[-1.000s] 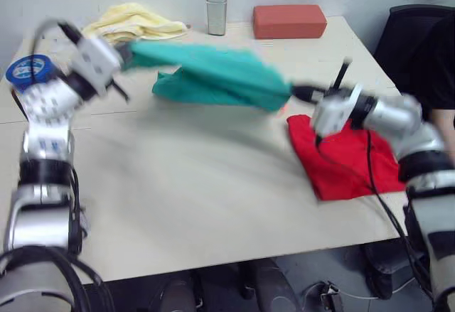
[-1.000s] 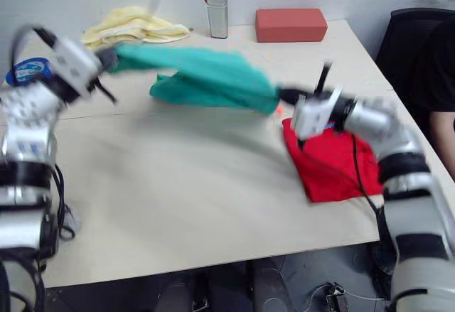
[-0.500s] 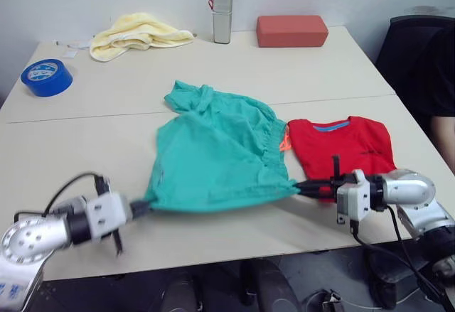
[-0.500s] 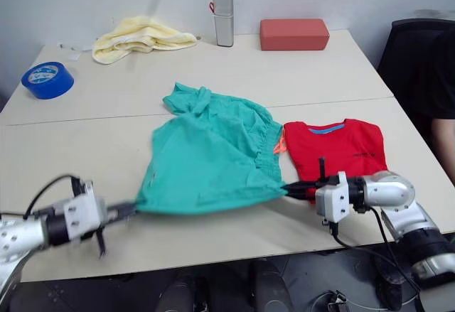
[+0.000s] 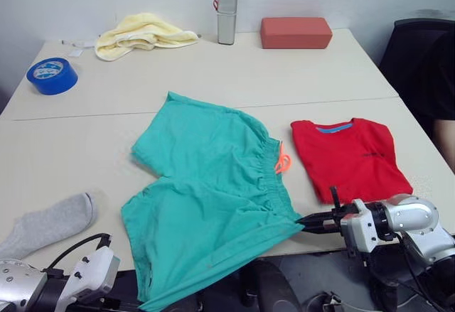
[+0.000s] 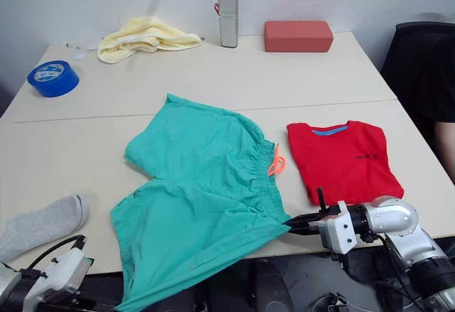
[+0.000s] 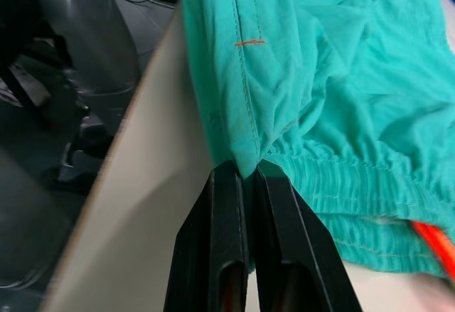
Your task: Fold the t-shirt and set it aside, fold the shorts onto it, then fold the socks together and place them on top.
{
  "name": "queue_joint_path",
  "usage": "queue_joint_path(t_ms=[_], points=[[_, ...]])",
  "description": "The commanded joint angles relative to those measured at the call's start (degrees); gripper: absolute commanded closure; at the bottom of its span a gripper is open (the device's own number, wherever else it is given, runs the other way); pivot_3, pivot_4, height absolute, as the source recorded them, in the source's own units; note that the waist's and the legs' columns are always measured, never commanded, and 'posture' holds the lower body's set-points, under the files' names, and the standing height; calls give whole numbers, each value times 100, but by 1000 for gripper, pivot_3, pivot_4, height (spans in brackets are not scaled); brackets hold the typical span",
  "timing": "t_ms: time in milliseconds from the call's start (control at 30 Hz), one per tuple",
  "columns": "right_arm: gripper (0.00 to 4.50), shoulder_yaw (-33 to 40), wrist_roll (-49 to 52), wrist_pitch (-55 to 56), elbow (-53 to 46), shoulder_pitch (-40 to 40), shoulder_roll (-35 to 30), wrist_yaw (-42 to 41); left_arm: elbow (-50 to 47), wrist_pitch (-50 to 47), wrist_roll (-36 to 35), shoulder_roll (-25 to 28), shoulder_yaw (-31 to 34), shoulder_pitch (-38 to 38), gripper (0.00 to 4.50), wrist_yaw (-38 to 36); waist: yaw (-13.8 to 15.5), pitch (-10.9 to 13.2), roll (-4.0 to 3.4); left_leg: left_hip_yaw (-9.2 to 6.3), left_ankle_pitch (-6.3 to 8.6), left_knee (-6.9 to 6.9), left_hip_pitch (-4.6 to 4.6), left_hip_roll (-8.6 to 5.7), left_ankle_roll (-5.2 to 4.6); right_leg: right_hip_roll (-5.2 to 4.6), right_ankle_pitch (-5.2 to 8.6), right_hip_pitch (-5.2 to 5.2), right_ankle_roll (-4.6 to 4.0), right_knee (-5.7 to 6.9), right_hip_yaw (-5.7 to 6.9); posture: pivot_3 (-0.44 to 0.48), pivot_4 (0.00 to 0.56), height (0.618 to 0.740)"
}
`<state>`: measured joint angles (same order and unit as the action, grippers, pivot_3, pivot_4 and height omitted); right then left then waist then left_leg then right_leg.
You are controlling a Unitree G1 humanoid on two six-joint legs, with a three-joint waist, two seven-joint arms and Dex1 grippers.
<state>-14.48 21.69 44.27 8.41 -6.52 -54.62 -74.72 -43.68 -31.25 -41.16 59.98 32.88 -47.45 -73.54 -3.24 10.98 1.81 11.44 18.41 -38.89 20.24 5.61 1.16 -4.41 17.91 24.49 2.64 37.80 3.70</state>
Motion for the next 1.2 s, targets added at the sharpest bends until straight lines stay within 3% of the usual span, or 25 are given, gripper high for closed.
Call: queue_joint_path(t_ms=[33,200,333,433,500,567,700,800,967,1200], points=[[4500,342,147,-323,-288,208,-228,-79,-5,-155,-151,14,168,225,4489,-122,1,0,0,0,1,0,0,0,0,0,0,0,0,0,0,0,150,740],[4500,643,722,-1711,-1060,521,-658,-192,680,-778,-593,485,518,1229,4489,-262,21,0,0,-7,1,-1,1,2,-2,-1,1,-1,-2,0,2,0,150,740],[4500,897,985,-2494,-1340,323,-627,-152,1530,-645,-508,727,160,2558,4489,-125,15,0,-1,-6,2,1,2,5,-2,-1,-2,1,-6,-1,5,0,150,740],[4500,988,1410,-3823,-1281,-363,-392,241,2993,95,225,732,-1139,4958,4489,117,16,0,-1,-2,4,11,4,2,0,-1,-6,4,-4,-2,6,0,150,740],[4500,1092,1583,-4513,-1163,-817,-217,458,3654,11,339,505,-1747,6305,4489,189,34,1,-1,-1,-2,9,7,-18,7,9,-19,5,-15,-10,8,0,150,740],[4500,1163,1538,-4881,-1011,-1181,-74,554,4186,83,579,278,-2182,7237,4489,155,42,-1,0,-1,-17,23,17,-13,2,8,-48,14,-11,-14,10,0,150,740],[4500,1198,1033,-5210,-564,-1926,461,1173,5825,1237,1786,-456,-2890,8906,4489,684,67,-3,3,31,-11,13,44,-7,6,72,-44,54,-3,-13,7,0,150,740],[4500,1085,529,-5216,-339,-2239,808,1514,6958,2016,2437,-1004,-3176,9758,4489,1122,108,-3,4,42,-14,-21,118,2,9,93,-48,127,5,6,14,0,150,740],[4500,1078,-19,-5358,-195,-2514,1433,2149,8729,3386,3272,-1720,-3307,10738,4489,2136,144,-2,5,98,-13,-24,117,1,9,91,-48,135,7,14,14,0,150,740],[4500,1095,-575,-5589,67,-2669,1893,2772,10583,4295,3904,-2238,-3320,11517,4489,3078,146,-3,6,109,-16,-29,116,1,5,90,-50,139,11,21,9,0,150,740]])
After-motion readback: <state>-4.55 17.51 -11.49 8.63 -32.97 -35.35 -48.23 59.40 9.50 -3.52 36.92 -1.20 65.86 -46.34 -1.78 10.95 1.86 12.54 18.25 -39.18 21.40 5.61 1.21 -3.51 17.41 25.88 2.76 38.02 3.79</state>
